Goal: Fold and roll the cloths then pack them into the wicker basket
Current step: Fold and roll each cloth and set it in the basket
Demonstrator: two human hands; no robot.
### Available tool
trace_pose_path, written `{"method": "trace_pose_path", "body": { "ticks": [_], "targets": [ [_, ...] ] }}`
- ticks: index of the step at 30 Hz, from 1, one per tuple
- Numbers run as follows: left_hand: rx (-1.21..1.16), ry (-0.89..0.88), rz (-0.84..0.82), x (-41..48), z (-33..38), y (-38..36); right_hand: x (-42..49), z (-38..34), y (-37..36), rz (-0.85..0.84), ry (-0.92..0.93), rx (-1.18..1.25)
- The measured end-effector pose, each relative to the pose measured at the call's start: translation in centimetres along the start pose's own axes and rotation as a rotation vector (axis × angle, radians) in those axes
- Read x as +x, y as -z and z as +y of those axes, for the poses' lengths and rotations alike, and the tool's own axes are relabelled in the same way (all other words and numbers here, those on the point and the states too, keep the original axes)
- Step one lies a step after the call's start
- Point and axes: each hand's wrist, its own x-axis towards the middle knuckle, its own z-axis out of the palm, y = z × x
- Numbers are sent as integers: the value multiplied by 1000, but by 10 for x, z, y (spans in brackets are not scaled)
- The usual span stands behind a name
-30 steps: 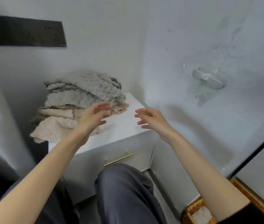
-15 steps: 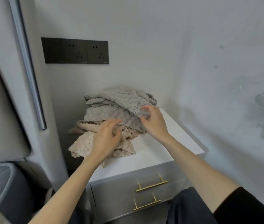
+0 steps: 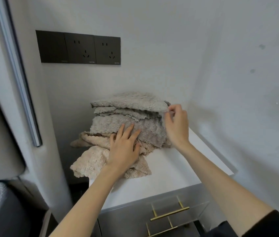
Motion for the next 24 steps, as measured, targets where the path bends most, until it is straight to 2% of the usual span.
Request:
{"method": "trace_pose_path", "body": {
  "ticks": [6,11,13,17,20,24],
  "targets": [
    [10,22,53,-3,10,5,25,-20,41,214,-313,500],
    [-94,-3,253,-16,30,17,13,-8,73,376,-526,684],
    [-180,-12,298,-22,40,22,1,2,86,377,-588,676],
    [-287,-11,279,-32,50,21,-32,30,107,190,-534,442],
    [-289,4,215,-36,52,14,-58,49,119,-110,-439,218],
    [-276,-7,46,-41,56,-2,-75,71,129,-495,-437,-127]
  ]
}}
